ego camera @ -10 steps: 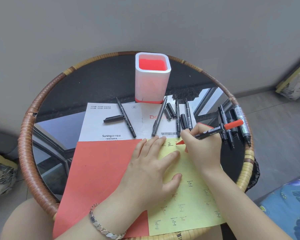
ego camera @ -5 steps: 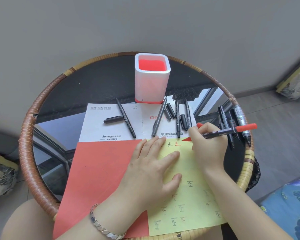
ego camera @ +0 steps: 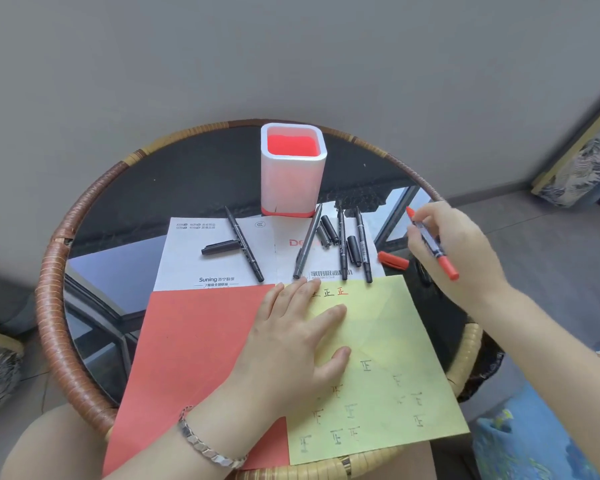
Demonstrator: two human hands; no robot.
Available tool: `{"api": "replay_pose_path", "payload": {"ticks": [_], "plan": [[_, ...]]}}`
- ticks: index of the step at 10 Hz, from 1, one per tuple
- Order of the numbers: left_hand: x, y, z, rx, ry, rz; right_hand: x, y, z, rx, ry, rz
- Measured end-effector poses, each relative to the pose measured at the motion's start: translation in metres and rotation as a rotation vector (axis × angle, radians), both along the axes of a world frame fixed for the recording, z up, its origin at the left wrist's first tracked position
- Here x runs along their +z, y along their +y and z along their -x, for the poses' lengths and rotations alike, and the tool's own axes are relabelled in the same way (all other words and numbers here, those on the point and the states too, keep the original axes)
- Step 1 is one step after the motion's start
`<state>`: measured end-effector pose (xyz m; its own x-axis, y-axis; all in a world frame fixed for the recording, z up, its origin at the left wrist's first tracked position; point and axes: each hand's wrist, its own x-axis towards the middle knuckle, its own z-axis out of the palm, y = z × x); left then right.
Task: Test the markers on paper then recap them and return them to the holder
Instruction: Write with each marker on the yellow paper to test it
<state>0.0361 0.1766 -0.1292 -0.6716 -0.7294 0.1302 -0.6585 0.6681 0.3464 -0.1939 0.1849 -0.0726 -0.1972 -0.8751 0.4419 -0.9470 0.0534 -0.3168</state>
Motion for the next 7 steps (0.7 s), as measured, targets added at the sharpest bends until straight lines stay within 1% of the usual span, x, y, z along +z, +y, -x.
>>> {"api": "replay_pose_path", "payload": {"ticks": [1,2,3,4,5,6,7], "plan": [[0.0,0.0,-0.001,0.003,-0.009,0.01,-0.002,-0.009,0.008,0.047,0.185,-0.153],[0.0,0.0,-0.001,0.005,-0.004,0.012,-0.014,-0.022,0.003,0.115,0.314,-0.216],[-0.001,0.0,-0.001,0.004,-0.014,0.015,-0.026,-0.036,-0.008,0.074,0.32,-0.204],[0.0,0.0,-0.002,0.002,-0.018,0.019,-0.029,-0.037,-0.01,0.06,0.287,-0.232],[-0.001,0.0,-0.001,-0.002,0.009,0.024,-0.021,-0.03,-0.002,-0.014,0.155,-0.162],[-0.001,0.001,-0.001,0.001,-0.001,0.023,-0.009,-0.022,0.014,-0.143,0.09,-0.156],[-0.001,0.0,0.0,0.0,0.007,0.012,0.004,-0.014,0.035,-0.306,-0.028,-0.292]]}}
